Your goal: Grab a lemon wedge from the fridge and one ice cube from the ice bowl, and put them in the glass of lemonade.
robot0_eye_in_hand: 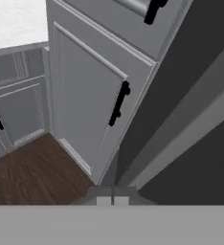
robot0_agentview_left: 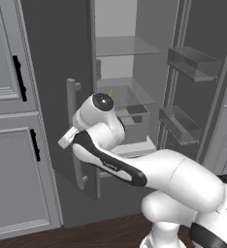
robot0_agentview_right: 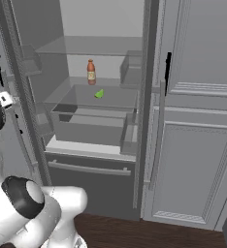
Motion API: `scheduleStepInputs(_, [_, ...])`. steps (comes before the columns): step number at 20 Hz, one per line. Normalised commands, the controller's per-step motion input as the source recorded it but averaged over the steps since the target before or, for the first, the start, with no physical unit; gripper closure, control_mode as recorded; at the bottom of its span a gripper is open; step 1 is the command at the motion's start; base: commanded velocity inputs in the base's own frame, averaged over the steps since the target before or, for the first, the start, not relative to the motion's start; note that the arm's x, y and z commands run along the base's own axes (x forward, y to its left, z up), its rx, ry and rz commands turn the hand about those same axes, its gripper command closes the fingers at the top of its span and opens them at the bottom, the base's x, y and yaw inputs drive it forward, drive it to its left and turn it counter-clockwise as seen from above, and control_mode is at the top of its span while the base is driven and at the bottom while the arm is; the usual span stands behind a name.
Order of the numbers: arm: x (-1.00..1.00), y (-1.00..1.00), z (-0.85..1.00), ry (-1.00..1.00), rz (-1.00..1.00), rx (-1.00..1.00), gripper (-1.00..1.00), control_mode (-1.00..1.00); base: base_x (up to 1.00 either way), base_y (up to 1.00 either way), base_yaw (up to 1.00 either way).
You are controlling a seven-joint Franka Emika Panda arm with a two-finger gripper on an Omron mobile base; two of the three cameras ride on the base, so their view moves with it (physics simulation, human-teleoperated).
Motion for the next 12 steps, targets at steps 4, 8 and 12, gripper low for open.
scheduleStepInputs(4, [-1.00, -0.42, 0.18, -0.18, -0.06, 0.09, 1.00, -1.00, 0.00, 0.00, 0.00])
scheduleStepInputs(8, [-0.83, -0.83, 0.23, -0.16, -0.18, 0.21, 1.00, -1.00, 0.00, 0.00, 0.00])
scheduleStepInputs(12, [-0.29, -0.75, 0.53, -0.01, -0.19, 0.20, 1.00, -1.00, 0.00, 0.00, 0.00])
